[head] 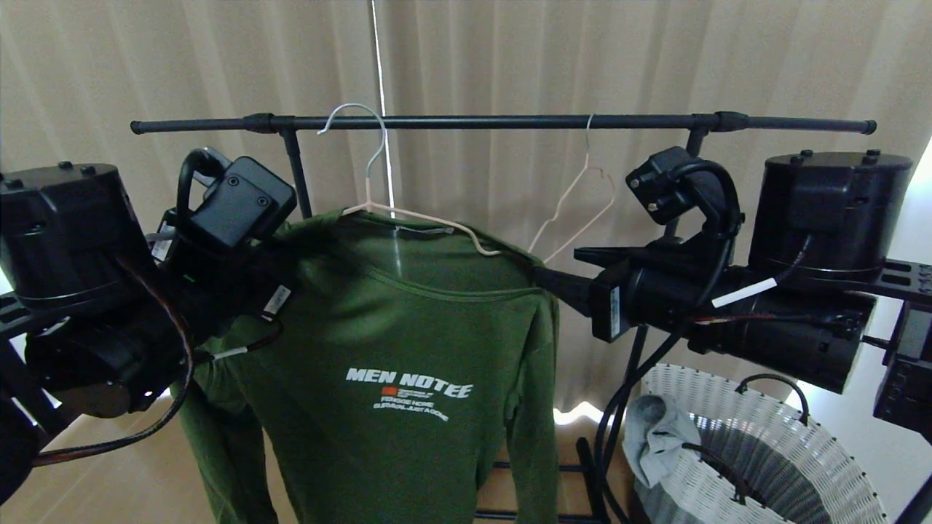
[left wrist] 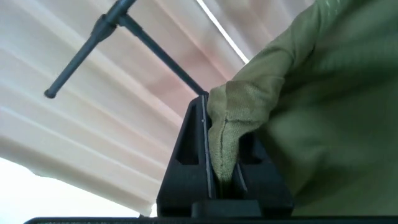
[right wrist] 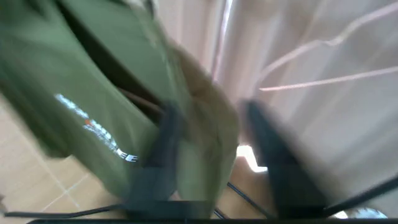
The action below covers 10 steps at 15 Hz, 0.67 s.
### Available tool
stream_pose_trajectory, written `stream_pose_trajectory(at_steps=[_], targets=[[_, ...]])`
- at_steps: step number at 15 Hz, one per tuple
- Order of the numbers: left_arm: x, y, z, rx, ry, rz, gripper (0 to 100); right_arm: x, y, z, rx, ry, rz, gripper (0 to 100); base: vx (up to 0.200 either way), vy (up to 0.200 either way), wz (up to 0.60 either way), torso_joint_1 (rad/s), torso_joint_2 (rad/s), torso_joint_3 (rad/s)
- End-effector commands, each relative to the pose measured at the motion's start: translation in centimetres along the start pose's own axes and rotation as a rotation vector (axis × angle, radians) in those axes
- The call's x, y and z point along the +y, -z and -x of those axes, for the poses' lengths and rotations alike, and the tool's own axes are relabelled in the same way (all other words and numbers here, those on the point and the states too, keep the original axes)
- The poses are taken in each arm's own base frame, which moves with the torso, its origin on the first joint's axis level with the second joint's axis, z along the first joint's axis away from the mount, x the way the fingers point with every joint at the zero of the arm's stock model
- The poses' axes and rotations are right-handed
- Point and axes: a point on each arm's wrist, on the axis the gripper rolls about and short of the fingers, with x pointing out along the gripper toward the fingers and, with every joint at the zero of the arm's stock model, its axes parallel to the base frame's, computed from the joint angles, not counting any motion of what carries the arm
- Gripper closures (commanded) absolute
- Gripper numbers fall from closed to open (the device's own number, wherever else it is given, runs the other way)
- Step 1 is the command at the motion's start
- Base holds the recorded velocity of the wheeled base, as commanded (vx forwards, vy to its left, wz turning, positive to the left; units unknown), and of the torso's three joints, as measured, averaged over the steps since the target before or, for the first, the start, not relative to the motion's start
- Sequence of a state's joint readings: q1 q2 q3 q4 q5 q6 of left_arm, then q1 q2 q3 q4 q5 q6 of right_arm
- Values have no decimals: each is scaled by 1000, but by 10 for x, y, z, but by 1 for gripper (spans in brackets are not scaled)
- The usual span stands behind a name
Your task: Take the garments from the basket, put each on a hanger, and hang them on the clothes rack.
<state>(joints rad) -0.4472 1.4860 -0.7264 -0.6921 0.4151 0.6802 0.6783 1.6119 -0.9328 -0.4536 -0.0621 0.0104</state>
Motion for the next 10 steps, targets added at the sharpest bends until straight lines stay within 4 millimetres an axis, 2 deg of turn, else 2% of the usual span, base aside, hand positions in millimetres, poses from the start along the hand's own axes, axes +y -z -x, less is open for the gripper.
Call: stream_pose_trajectory(at_steps=[1,5,10], targets=[[0,-3,-2,0,-9,32,100,9,-3,9,-15,-35,6,0,0,0,0,0,0,0],[-1,-3,-1,-2,-3,81,100,12,-12,12,-58,-135,72,0,0,0,0,0,0,0],[-8,-10,5,-42,41,104,100,17,-34,-20,-120,-130,143,0,0,0,0,0,0,0]])
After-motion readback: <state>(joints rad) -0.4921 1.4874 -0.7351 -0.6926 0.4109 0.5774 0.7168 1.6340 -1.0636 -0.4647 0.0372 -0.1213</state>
